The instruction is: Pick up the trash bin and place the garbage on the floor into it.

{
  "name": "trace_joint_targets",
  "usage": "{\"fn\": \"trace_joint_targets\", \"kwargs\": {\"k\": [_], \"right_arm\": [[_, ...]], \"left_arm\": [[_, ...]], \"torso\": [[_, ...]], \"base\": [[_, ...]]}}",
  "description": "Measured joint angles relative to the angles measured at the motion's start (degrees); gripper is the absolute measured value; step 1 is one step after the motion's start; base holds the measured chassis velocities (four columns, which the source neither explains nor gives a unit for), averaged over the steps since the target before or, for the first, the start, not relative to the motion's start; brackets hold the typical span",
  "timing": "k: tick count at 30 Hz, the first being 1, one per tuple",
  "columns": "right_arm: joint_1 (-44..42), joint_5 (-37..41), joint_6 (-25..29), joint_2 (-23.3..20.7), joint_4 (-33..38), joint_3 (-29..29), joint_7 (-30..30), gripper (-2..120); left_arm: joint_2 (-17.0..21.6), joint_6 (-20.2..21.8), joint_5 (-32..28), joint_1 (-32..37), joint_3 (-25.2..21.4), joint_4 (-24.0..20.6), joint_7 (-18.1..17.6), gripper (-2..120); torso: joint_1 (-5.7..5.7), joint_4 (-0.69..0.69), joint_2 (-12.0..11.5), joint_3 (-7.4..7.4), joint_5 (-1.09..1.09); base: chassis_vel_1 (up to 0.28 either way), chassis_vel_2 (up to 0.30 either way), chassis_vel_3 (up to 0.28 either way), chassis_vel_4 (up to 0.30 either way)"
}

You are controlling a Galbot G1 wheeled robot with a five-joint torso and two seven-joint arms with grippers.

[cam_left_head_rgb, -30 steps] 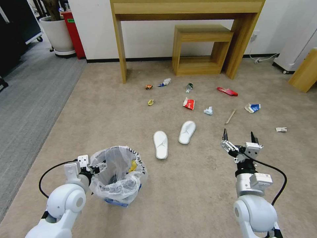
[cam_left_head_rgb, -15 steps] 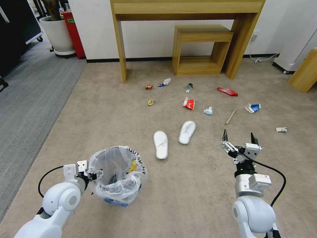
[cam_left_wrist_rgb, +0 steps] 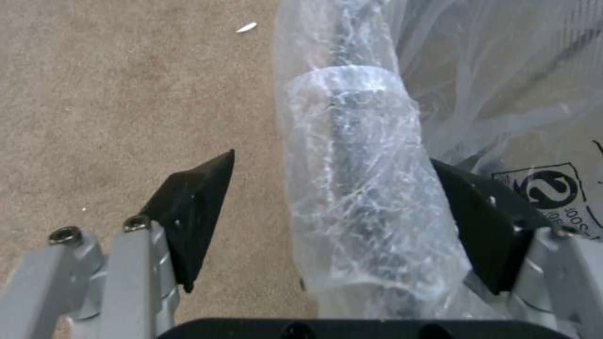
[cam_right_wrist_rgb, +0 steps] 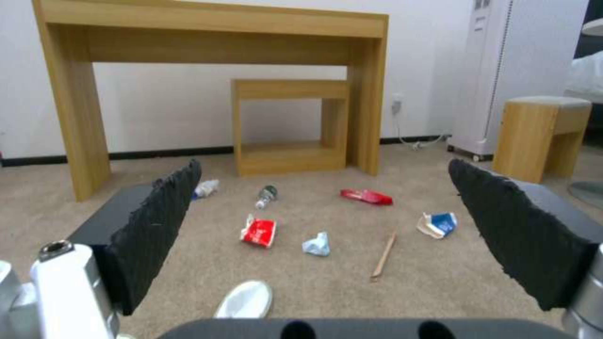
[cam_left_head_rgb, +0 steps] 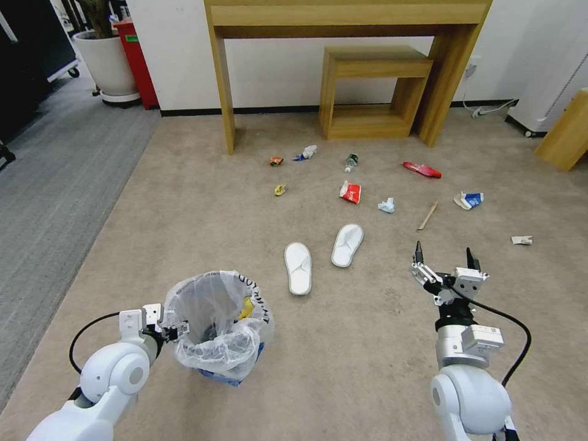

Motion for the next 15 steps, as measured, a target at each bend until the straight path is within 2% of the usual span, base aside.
{"fn": "trace_joint_targets", "kwargs": {"k": [2,4,5,8,9,15], "right_arm": [[-0.1,-0.2,0.3,0.2,0.0,0.0,0.0,100],[-0.2,-0.3,0.5,0.2,0.0,0.0,0.0,100],[-0.2,-0.3,0.5,0.2,0.0,0.0,0.0,100],[-0.2,-0.4,0.6,0.2,0.0,0.1,0.0,100],[-0.2,-0.4,0.6,0.2,0.0,0.1,0.0,100],[-0.3,-0.4,0.6,0.3,0.1,-0.1,0.0,100]], "left_arm": [[0.0,-0.1,0.1,0.1,0.1,0.1,0.0,70],[-0.1,-0.4,0.4,0.2,0.3,0.2,0.1,56],[-0.1,-0.4,0.4,0.2,0.3,0.2,0.1,56],[-0.1,-0.9,0.8,0.5,0.4,0.1,0.3,43],[-0.1,-0.9,0.8,0.5,0.4,0.1,0.3,43],[-0.3,-1.4,2.1,1.4,0.4,0.0,0.9,20]], "torso": [[0.0,0.0,0.0,0.0,0.0],[0.0,0.0,0.0,0.0,0.01],[0.0,0.0,0.0,0.0,0.01],[0.0,0.0,0.0,0.0,0.01],[0.0,0.0,0.0,0.0,0.01],[0.0,0.01,0.0,0.0,0.01]], "base": [[0.0,0.0,0.0,0.0],[0.0,0.0,0.0,0.0],[0.0,0.0,0.0,0.0],[0.0,0.0,0.0,0.0],[0.0,0.0,0.0,0.0],[0.0,0.0,0.0,0.0]]}}
